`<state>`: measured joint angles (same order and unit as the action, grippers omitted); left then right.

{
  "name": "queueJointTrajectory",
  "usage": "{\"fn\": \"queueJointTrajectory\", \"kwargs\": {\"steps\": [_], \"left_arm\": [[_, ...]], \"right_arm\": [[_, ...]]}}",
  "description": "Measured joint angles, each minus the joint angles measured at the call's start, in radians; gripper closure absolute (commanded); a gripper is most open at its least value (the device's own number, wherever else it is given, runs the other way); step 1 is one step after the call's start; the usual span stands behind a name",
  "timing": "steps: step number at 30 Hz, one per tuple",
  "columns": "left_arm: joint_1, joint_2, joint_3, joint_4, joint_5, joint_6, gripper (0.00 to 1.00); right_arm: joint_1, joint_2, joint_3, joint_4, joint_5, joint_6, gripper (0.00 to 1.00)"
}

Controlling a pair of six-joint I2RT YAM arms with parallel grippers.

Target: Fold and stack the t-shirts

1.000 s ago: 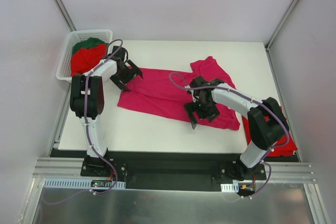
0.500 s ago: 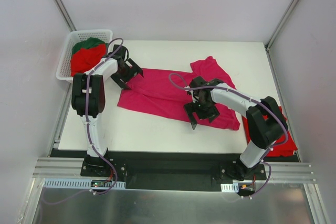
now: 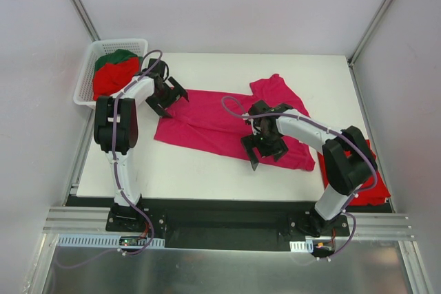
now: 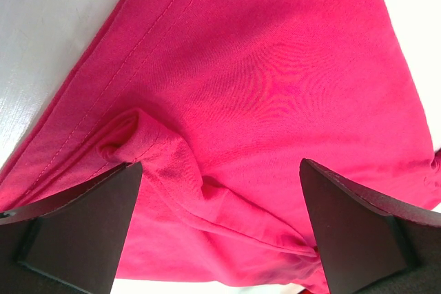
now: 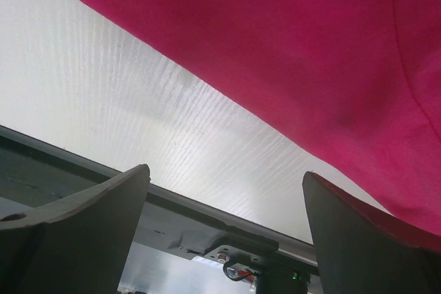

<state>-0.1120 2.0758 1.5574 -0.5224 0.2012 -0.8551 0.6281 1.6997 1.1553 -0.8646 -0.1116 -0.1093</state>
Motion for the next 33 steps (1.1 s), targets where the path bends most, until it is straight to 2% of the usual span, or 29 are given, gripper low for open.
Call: {"fn": "queueJointTrajectory", "kwargs": {"steps": [7, 33], "left_arm": [[0.000, 0.002, 0.007, -0.004, 0.000, 0.003, 0.01], [0.000, 0.095, 0.185, -0.018, 0.000, 0.007, 0.01]], "right_arm": [[0.000, 0.014, 0.000, -0.005, 0.000, 0.000, 0.04], [0.000, 0.032, 0.000, -0.012, 0.003, -0.008, 0.04]]}}
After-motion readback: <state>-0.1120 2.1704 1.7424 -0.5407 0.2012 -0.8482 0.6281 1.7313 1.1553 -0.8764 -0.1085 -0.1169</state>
